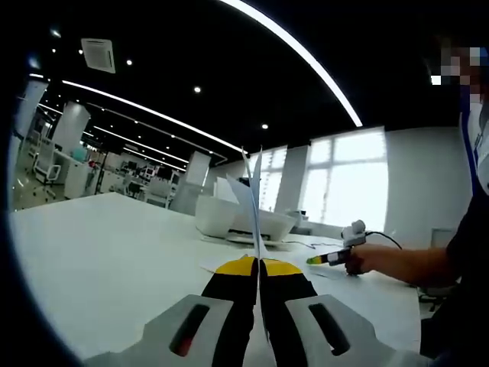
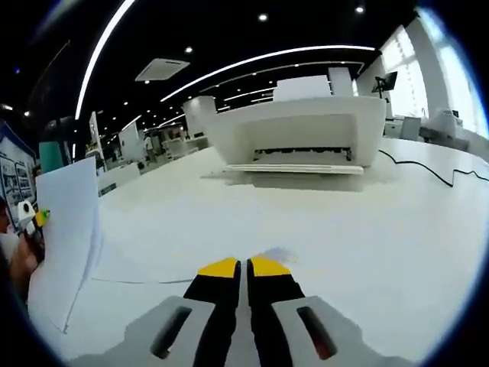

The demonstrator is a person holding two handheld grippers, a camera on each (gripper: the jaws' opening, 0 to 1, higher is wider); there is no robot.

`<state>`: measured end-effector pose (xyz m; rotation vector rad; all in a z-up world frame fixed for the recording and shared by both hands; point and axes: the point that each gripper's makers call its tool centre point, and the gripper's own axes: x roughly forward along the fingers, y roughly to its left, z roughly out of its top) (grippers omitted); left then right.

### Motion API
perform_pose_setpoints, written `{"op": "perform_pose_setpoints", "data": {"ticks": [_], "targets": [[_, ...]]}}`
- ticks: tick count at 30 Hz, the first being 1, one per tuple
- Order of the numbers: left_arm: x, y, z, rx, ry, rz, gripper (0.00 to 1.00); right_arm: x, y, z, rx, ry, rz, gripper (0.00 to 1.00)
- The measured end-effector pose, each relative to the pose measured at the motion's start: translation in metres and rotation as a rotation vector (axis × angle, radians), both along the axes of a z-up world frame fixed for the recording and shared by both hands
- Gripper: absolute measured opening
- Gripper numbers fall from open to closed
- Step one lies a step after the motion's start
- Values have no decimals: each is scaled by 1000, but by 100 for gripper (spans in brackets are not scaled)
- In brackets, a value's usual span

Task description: Organize the stack of printing papers by aligning and flattening the scattered papers on the table

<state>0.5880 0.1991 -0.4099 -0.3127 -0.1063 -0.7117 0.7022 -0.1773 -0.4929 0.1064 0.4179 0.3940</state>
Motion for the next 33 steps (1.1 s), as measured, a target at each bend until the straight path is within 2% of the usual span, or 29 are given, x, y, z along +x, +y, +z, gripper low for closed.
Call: {"op": "perform_pose_setpoints", "data": {"ticks": [8,15,21,29,33], "targets": [[0,0,0,-2,-1,-1,7,6,1,5,3,-28,7,0],[0,1,1,-3,-1,0,7,6,-1,22,-9,-88,-2,0],[0,1,0,-3,-1,0,7,0,-12,41,-19,-137,-20,0],[0,1,0,0,-1,1,7,-6,-30,39,-27,-132,-50,0],[0,1,0,1,-1,4,7,-6,-30,35,-19,-121,-54,0]]}}
